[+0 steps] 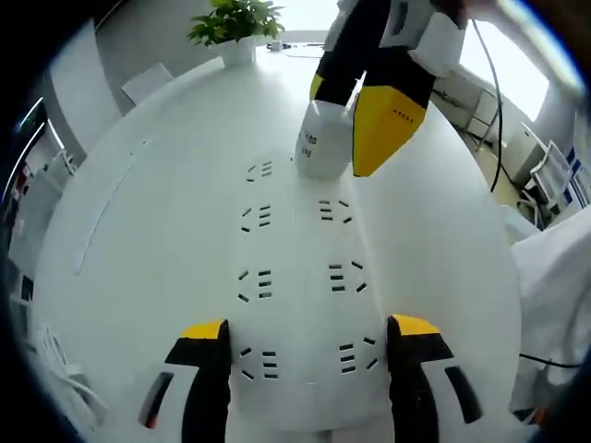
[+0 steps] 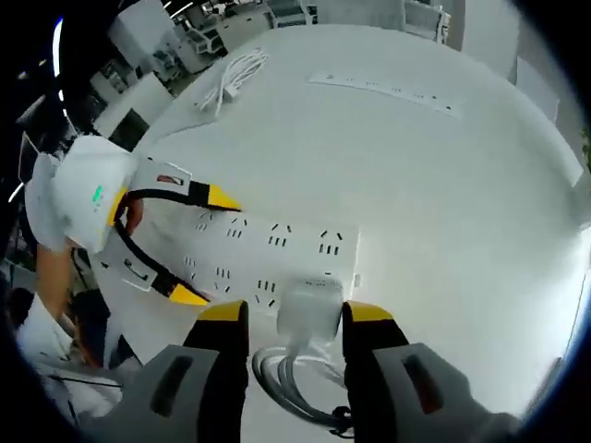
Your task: Straighten the power strip on the desk, plug the charger into it
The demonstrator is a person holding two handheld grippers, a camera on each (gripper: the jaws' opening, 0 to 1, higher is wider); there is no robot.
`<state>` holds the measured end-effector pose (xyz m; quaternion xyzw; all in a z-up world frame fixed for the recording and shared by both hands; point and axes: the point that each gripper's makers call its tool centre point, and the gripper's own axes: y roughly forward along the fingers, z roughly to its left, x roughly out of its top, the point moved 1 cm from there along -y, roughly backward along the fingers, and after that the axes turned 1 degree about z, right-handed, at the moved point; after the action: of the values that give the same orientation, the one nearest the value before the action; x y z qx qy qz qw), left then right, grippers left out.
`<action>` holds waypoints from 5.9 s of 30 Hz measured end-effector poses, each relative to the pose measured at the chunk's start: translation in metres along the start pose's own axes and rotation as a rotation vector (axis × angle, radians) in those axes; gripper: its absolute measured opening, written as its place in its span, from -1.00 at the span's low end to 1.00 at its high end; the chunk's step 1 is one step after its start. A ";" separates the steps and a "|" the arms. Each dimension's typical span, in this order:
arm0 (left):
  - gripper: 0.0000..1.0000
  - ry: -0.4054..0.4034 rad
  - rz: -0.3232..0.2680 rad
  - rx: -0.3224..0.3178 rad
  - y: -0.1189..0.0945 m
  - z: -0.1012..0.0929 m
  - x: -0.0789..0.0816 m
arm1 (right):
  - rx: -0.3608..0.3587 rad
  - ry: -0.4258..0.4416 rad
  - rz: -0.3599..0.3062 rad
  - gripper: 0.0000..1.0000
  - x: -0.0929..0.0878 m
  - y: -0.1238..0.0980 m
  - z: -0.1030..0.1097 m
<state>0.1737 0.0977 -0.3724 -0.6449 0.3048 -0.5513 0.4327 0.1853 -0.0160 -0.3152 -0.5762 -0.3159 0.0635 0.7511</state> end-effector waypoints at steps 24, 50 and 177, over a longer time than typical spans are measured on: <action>0.39 -0.006 -0.009 0.002 0.002 -0.001 0.001 | 0.030 -0.068 -0.194 0.15 -0.017 -0.025 0.008; 0.40 -0.023 -0.047 0.010 0.001 0.000 0.001 | -0.077 -0.222 -0.400 0.68 -0.060 -0.050 0.008; 0.87 -0.451 -0.487 0.490 -0.158 -0.232 -0.142 | -0.347 -0.048 -0.753 0.76 -0.244 -0.142 0.083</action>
<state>-0.0946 0.2391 -0.2901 -0.6806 -0.0995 -0.5387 0.4866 -0.0917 -0.1069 -0.2730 -0.5368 -0.5281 -0.2564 0.6060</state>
